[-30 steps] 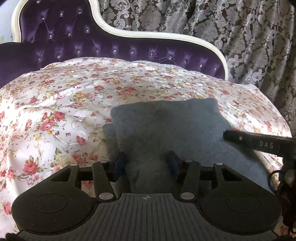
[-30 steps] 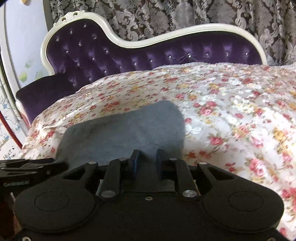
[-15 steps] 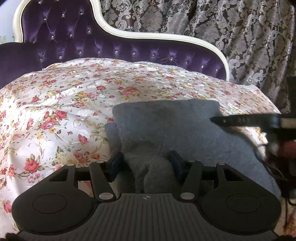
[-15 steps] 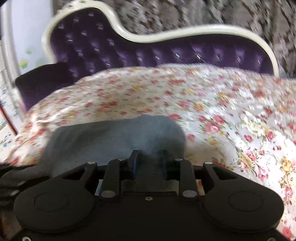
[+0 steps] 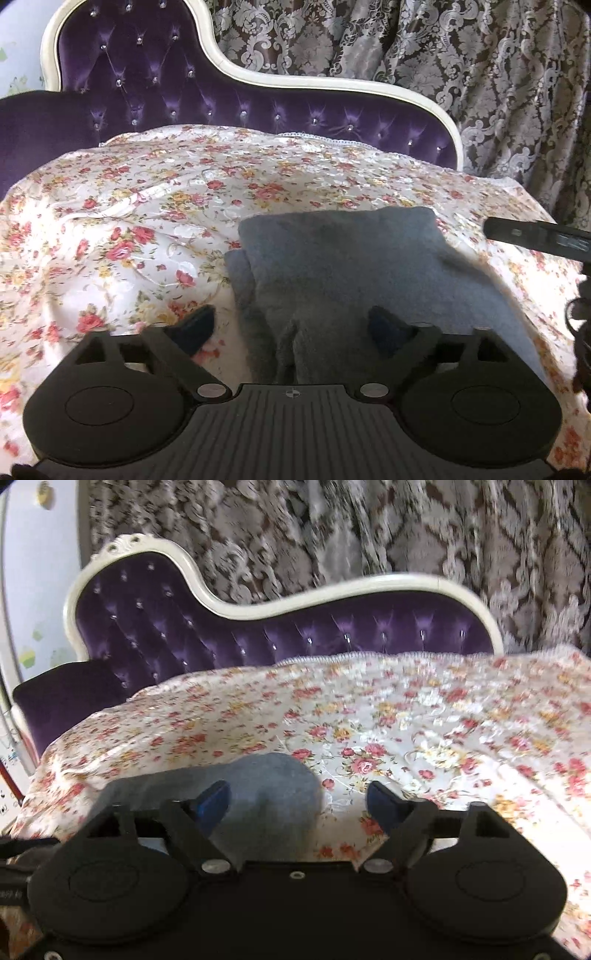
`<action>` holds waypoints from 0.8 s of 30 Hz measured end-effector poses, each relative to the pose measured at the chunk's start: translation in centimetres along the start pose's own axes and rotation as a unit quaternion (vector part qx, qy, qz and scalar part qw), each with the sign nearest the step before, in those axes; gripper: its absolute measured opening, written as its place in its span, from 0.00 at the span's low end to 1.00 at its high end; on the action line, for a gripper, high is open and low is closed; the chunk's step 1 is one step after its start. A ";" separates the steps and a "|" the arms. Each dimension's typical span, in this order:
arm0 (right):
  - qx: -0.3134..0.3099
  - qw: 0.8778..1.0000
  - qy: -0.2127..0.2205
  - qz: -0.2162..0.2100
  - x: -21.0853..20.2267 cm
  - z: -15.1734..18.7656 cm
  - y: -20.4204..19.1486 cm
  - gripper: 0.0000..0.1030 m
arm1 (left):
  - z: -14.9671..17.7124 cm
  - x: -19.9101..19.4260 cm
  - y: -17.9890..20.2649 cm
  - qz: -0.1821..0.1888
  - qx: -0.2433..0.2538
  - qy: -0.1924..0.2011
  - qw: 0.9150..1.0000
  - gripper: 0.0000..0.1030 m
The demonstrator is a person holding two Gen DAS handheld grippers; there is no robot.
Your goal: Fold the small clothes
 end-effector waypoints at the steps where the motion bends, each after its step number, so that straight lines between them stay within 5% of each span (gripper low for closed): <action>1: -0.003 1.000 0.005 -0.003 -0.8 0.1 -0.4 0.94 | 0.1 -0.4 0.1 -0.002 0.002 0.003 1.000 0.96; 15: -0.027 0.999 0.003 0.017 -7.5 3.1 -3.3 1.00 | 0.3 -6.3 1.9 -0.005 0.011 0.023 1.000 1.00; 24: -0.019 0.999 -0.020 0.017 -10.2 4.8 -4.1 0.99 | -0.3 -10.3 4.1 -0.079 0.047 0.035 0.995 1.00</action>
Point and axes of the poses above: each gripper's, at about its wrist camera, not at the fingertips, and x roughly the way its jaws point, y to its right, z to its underside, the point moved 7 cm from there along x, roughly the way its jaws point, and after that the axes turned 7 degrees about x, right-handed, at the moved point
